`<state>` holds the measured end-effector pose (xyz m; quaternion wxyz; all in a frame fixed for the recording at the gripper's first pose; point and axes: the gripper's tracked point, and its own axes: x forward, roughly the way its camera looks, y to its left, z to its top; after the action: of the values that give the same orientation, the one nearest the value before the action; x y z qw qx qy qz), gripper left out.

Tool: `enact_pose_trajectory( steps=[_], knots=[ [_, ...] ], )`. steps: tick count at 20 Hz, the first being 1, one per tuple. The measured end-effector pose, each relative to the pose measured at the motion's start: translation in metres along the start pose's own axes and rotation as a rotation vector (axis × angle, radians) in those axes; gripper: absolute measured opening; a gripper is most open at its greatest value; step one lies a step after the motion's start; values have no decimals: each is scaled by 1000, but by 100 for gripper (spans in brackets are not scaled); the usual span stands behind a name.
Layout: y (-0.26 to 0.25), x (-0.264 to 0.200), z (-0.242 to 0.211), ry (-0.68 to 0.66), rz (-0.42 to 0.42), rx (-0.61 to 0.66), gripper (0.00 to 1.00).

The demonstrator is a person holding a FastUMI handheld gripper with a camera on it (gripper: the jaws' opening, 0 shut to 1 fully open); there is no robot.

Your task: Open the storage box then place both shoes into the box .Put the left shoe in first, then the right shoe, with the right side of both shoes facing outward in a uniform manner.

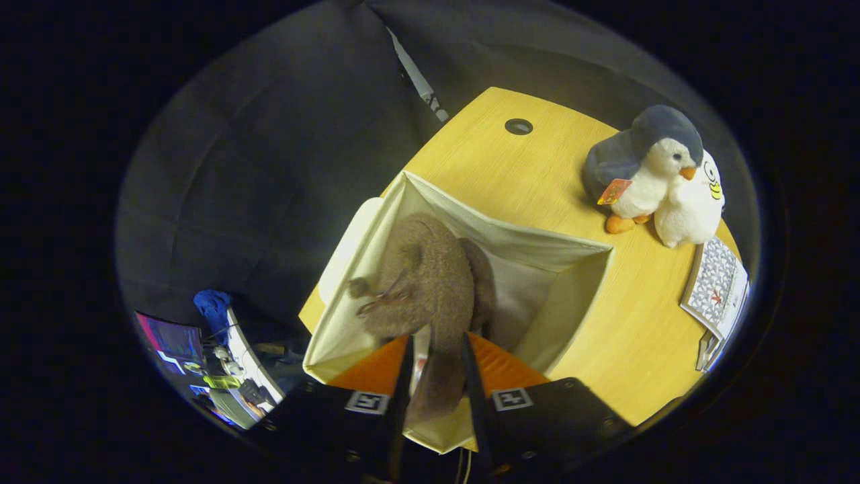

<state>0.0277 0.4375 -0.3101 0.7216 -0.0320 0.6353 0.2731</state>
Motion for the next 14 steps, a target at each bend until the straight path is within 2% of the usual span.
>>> enact_pose_trajectory(
  steps=[2,7,10,14],
  knots=[
    [-2,-20,4,-73,-15,3,73],
    [-28,-111,5,-365,-69,67,77],
    [-73,-174,-9,-569,-177,118,77],
    [-138,-254,-54,-740,-283,220,77]
  ],
)
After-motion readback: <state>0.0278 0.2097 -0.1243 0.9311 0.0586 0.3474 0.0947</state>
